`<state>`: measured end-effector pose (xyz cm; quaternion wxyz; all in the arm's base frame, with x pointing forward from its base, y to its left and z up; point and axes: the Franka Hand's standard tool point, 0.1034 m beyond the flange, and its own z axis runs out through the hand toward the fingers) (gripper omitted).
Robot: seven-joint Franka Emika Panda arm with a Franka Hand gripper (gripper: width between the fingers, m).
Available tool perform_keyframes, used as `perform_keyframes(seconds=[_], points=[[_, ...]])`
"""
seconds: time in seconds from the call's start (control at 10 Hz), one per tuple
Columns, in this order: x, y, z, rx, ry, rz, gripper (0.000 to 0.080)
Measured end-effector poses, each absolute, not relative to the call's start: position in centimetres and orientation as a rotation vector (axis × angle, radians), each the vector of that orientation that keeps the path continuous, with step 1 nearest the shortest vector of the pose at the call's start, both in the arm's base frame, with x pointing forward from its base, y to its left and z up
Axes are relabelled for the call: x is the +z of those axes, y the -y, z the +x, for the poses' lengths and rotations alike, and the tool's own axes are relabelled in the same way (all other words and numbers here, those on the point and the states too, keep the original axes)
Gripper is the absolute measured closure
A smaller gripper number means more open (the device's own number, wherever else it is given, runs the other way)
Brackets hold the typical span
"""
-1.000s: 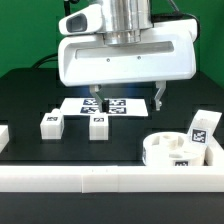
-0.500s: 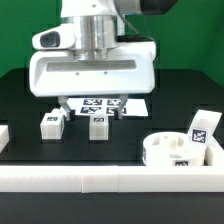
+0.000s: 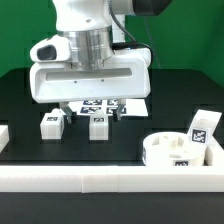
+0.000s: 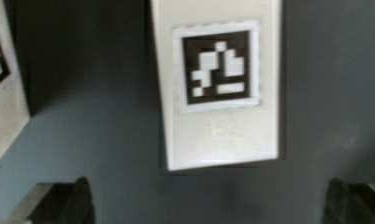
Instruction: Assemble stool
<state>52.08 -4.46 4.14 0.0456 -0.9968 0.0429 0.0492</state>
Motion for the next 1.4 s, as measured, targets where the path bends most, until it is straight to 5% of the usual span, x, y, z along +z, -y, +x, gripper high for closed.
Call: perform_keyframes(seconds=[0.6,1.4], points=[[3.5,4.8,51.2,1.028,-0.104,-2.884,0.0151],[1.8,4.0,49.8,1.284,-0.175,-2.794,0.0151]])
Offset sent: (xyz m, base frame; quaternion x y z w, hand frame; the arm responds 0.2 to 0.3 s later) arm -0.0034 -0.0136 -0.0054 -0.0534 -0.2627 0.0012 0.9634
